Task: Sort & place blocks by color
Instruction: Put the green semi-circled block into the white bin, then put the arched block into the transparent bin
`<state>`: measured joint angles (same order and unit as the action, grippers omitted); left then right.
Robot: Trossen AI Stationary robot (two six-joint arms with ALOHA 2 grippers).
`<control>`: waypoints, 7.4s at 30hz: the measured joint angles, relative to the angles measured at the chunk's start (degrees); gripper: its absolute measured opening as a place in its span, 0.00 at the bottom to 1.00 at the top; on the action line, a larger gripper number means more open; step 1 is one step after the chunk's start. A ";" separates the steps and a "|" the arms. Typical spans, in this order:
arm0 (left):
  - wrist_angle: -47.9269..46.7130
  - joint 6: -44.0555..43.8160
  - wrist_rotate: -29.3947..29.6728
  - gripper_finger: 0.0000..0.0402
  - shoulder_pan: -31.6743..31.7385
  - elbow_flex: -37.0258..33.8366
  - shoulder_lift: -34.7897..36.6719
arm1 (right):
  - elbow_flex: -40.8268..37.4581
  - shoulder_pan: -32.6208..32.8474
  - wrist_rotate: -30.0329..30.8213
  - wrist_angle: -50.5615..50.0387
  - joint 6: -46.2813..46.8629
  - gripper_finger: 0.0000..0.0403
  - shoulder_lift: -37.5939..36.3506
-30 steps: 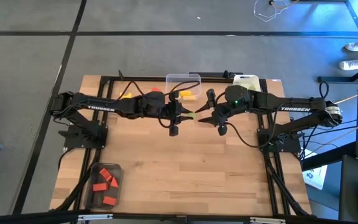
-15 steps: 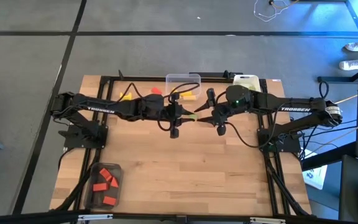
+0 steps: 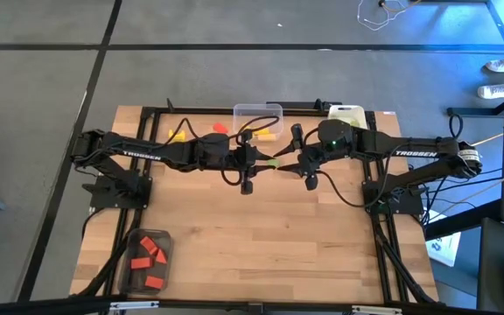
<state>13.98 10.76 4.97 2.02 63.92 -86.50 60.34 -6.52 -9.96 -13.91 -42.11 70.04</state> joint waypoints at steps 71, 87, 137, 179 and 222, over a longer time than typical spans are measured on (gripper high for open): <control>-1.30 15.31 41.62 0.28 -9.12 0.21 -0.37 | -0.13 -7.57 51.52 -15.79 39.19 0.16 -1.49; -4.48 14.85 46.63 0.28 -7.65 0.11 -0.44 | -2.76 -30.38 46.13 -43.11 67.24 0.16 1.10; -22.17 -8.23 48.43 0.24 -0.78 -0.07 3.32 | -10.38 -43.23 28.26 -29.14 51.91 0.20 13.05; -69.53 -33.22 -0.26 0.21 50.54 0.00 5.87 | 1.51 -29.11 -8.70 -24.85 26.67 0.20 10.58; -69.52 -7.51 4.93 0.54 50.10 0.00 -9.66 | 1.50 -29.12 -8.68 -24.85 26.64 0.20 10.60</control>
<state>-55.54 3.25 9.90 52.12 63.92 -96.16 61.83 -35.65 -18.63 -38.76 -15.46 80.64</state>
